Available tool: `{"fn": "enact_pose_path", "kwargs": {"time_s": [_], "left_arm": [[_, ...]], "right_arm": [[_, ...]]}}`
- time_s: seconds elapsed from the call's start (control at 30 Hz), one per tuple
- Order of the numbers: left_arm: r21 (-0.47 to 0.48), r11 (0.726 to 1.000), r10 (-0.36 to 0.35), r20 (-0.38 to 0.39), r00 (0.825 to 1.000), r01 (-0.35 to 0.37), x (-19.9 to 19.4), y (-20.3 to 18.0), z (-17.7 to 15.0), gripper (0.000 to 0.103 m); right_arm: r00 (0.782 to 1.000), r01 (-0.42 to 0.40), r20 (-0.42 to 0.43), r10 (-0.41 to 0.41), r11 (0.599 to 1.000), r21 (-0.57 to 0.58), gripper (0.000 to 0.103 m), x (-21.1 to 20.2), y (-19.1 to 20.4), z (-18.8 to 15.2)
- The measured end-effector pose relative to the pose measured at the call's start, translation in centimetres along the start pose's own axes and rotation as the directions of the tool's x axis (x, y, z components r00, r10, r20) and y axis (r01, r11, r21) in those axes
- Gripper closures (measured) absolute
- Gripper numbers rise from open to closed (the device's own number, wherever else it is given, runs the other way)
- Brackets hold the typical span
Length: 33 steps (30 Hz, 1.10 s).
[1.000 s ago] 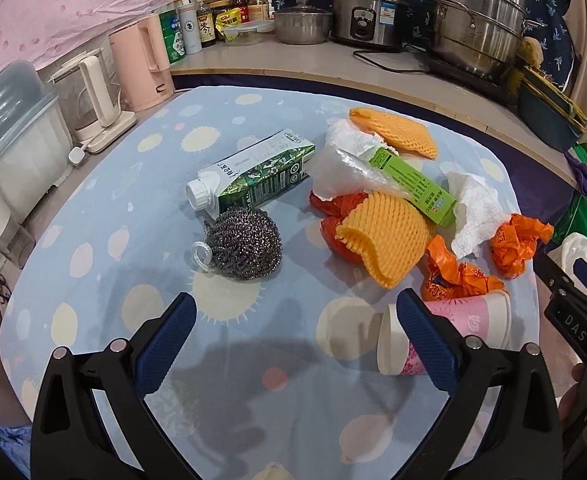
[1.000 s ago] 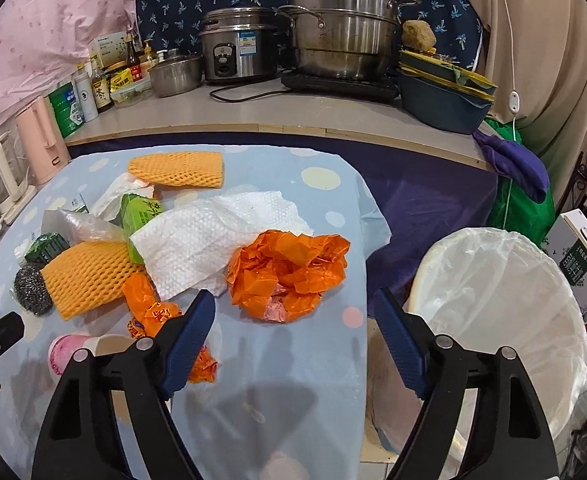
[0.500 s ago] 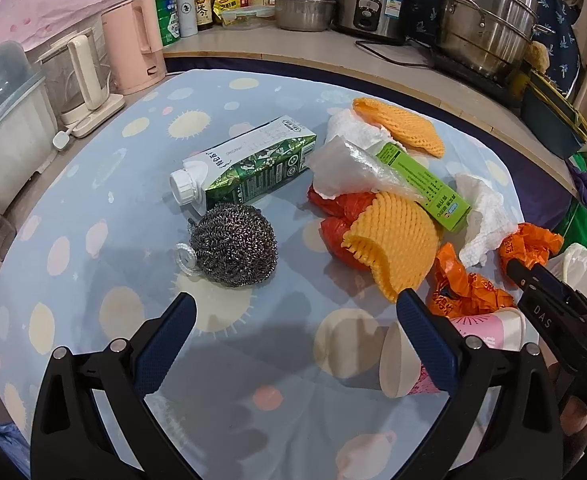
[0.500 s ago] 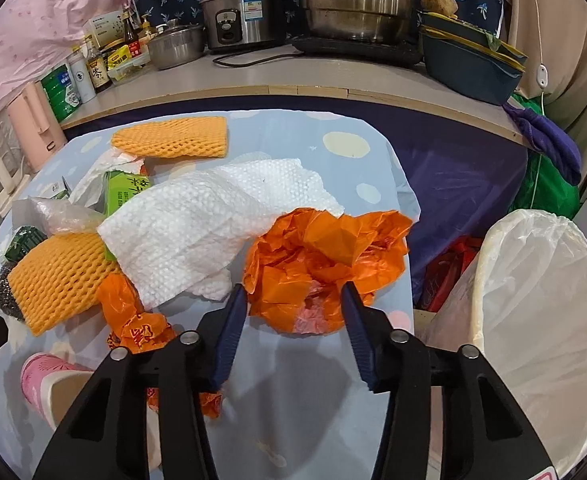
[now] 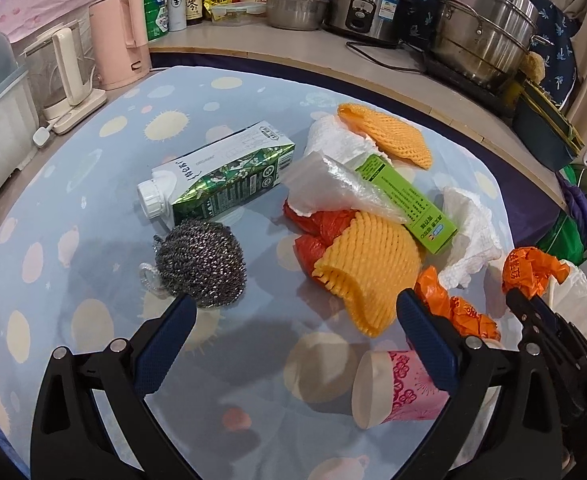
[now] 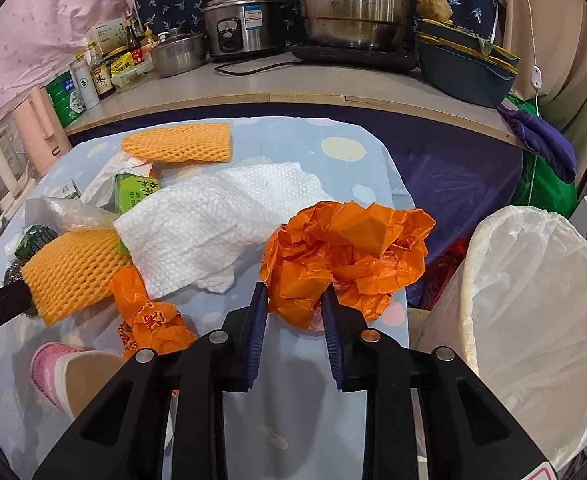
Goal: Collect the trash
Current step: 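Grasp the orange plastic bag with the right tool while the left tool grasps the orange foam net, then carry both items over the bin and open both tools to drop them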
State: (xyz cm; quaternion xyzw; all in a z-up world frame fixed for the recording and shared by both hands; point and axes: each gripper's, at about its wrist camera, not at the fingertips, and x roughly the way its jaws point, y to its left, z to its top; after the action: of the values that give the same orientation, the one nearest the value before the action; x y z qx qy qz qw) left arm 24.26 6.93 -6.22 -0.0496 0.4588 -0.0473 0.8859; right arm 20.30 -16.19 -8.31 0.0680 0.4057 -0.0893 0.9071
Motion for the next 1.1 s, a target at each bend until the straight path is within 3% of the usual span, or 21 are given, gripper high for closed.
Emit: {"fn": "enact_pose_path", "kwargs": {"time_s": [0.13, 0.23, 0.43, 0.5, 0.63, 1.1], "left_arm": [[-0.01, 1.0, -0.024, 0.0, 1.0, 0.024, 0.8, -0.7, 0.6, 0.008], [-0.009, 0.999, -0.04, -0.011, 0.999, 0.04, 1.4, -1.2, 0.9, 0.018], [-0.024, 0.998, -0.067, -0.039, 0.997, 0.066, 1.7, -1.5, 1.0, 0.052], [-0.025, 0.997, -0.075, -0.047, 0.996, 0.074, 1.5, -1.6, 0.9, 0.07], [-0.018, 0.997, -0.08, -0.049, 0.996, 0.079, 0.8, -1.8, 0.7, 0.088], [0.032, 0.996, -0.089, 0.068, 0.994, 0.087, -6.2, -2.7, 0.0, 0.093]], "right_arm": [[1.0, -0.007, 0.01, 0.007, 1.0, -0.003, 0.077, -1.0, 0.2, 0.0], [1.0, -0.013, 0.013, 0.013, 1.0, 0.0, 0.077, -1.4, 0.3, -0.1], [1.0, -0.022, 0.01, 0.022, 1.0, 0.003, 0.077, -1.7, 0.5, -0.2], [1.0, -0.026, 0.011, 0.026, 1.0, 0.004, 0.077, -1.8, 0.4, -0.3], [0.999, -0.037, 0.015, 0.037, 0.999, 0.004, 0.077, -2.5, 0.4, -0.6], [0.994, -0.06, 0.089, 0.058, 0.998, 0.028, 0.077, -7.6, -1.1, -1.3]]}}
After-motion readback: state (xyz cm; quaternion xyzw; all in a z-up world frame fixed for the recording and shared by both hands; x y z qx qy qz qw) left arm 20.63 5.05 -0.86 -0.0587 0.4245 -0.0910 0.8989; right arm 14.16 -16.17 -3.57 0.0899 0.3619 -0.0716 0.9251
